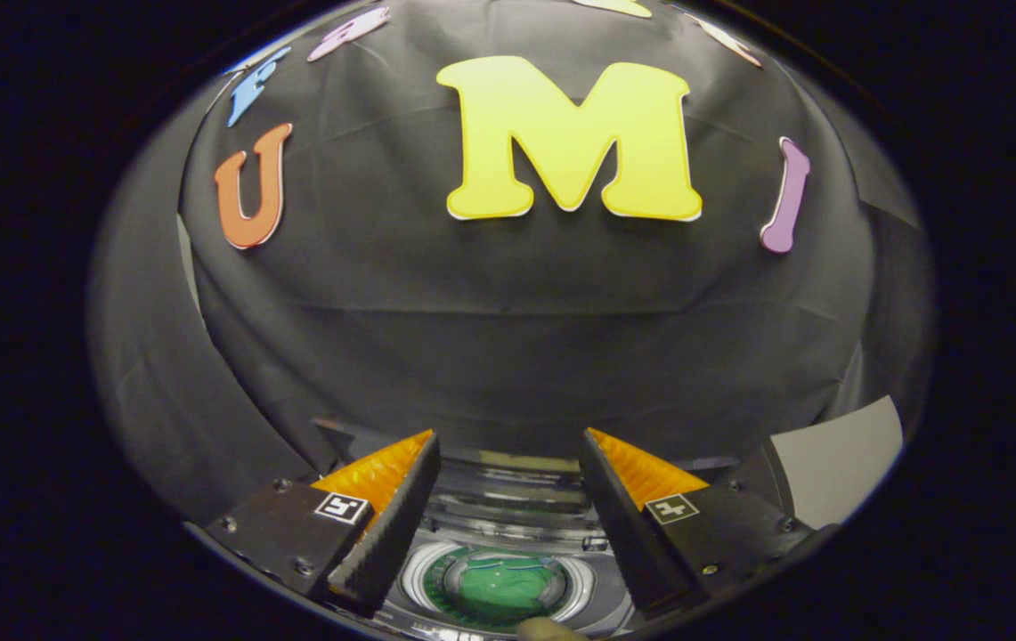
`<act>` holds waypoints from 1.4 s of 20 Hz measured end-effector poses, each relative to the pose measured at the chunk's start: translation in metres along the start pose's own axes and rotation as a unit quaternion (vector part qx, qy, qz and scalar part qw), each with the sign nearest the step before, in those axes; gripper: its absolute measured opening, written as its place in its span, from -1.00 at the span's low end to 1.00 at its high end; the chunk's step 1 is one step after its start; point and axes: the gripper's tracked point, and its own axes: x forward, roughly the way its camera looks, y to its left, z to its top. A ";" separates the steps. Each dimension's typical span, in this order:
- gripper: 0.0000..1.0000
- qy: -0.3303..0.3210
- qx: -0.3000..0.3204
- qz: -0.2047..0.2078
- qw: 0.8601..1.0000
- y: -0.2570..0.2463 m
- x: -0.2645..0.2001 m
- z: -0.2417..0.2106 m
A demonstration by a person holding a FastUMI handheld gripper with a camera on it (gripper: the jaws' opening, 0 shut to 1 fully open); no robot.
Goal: Put the clothes into the washing machine and then close the washing machine lid.
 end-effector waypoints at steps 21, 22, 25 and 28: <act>1.00 0.063 0.037 -0.047 0.996 -0.005 0.042 -0.027; 1.00 0.062 0.036 -0.047 0.996 -0.006 0.041 -0.029; 1.00 0.052 0.036 -0.047 0.997 -0.005 0.030 -0.038; 1.00 0.040 0.031 -0.047 0.998 -0.001 0.015 -0.049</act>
